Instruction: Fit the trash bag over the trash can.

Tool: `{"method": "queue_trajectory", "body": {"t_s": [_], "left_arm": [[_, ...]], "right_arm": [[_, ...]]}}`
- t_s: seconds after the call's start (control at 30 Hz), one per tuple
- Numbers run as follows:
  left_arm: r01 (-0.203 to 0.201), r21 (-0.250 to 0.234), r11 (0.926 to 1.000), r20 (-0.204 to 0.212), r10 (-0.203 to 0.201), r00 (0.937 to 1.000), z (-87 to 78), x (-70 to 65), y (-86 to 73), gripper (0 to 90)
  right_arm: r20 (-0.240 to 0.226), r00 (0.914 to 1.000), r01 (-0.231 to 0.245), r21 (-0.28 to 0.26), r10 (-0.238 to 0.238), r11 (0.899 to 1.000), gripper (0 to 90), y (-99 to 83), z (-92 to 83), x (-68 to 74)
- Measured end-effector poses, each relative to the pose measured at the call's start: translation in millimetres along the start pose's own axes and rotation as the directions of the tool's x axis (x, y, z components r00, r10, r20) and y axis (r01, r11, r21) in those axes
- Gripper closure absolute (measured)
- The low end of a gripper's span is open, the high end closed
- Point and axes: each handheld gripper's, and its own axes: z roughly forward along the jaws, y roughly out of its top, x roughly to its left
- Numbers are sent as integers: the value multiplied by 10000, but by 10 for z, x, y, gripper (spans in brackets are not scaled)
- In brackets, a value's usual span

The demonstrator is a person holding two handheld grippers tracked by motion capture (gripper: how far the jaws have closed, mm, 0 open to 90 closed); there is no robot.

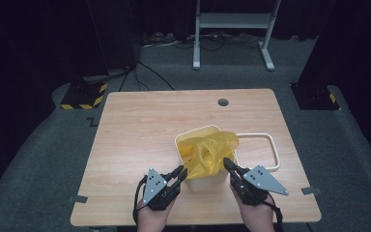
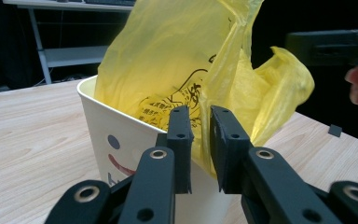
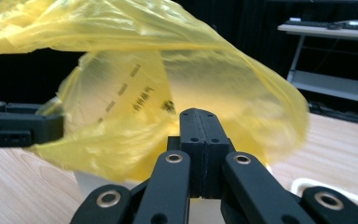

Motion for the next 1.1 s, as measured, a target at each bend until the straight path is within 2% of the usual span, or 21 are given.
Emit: {"method": "queue_trajectory", "body": {"t_s": [0.13,0.2,0.3,0.37,0.43,0.5,0.57,0.67,0.73,0.8,0.9,0.97,1.1], "left_arm": [[-131,61,9999,-27,131,9999,5,-15,-8,781],[-165,68,9998,-22,165,9999,5,-25,-6,781],[-175,70,9998,-3,175,9998,9,-29,-7,781],[-270,113,9996,-15,270,9996,9,-33,-12,781],[-283,120,9995,-7,283,9996,7,-32,-16,781],[-314,146,9994,1,314,9995,3,-27,-17,781],[-245,125,9996,9,245,9997,1,-21,-22,782],[-163,124,9998,55,162,9999,2,-18,-33,784],[-134,136,9998,54,133,9999,3,-17,-37,784],[-158,144,9998,55,158,9999,0,-30,-38,785],[-162,141,9998,87,161,9998,9,-49,-39,783],[-187,172,9997,130,185,9997,19,-58,-46,783],[-289,226,9993,149,285,9995,25,-77,-62,797]], "right_arm": [[95,9998,-146,-182,148,9997,900,-26,-100,-32],[79,9998,-165,-465,169,9988,819,12,-140,-26],[45,9999,-115,-920,120,9957,701,161,-153,10],[-97,9994,-330,-1142,321,9929,635,276,-119,26],[-351,9976,-626,-1017,593,9928,547,363,-30,58],[-491,9962,-748,-501,723,9959,489,344,81,111],[-375,9983,-452,-71,449,9990,528,245,148,164],[-259,9993,-270,323,279,9991,771,98,139,170],[-148,9999,-10,471,17,9989,879,28,88,174],[77,9997,238,374,-241,9990,895,-13,13,174],[295,9992,270,357,-281,9990,900,-78,-83,137],[447,9985,302,539,-326,9981,900,-153,-117,106],[513,9987,-23,1016,-29,9948,900,-349,-116,36]]}}
